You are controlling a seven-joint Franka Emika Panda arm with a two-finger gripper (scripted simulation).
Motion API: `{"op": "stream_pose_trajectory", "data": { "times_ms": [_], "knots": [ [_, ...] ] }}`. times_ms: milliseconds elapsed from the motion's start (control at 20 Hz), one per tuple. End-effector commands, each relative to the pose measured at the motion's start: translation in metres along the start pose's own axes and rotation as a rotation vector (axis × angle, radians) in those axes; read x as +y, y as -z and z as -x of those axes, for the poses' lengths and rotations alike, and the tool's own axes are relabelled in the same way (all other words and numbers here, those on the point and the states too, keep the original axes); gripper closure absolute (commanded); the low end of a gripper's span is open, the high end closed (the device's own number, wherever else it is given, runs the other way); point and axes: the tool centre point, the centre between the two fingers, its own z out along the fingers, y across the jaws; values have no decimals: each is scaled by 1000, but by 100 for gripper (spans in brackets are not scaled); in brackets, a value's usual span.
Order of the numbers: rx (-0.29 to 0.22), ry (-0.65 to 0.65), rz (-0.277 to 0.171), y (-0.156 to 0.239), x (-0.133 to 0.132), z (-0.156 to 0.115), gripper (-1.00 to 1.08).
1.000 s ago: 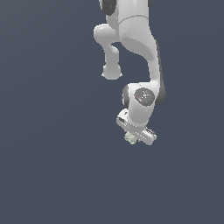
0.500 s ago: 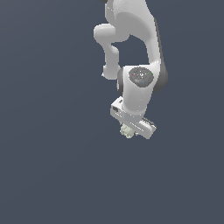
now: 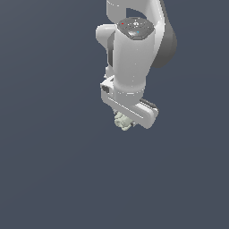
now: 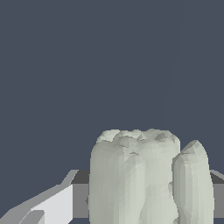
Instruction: Pick up the object and move it to a goal position.
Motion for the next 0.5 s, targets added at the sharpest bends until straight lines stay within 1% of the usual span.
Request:
{"op": "stream_pose_trajectory", "data": {
  "times_ms": [0, 200, 450],
  "knots": [
    [0, 0, 1, 28, 6, -8, 108],
    [0, 0, 1, 65, 14, -19, 108],
    [0, 1, 1, 97, 19, -29, 108]
  ]
}}
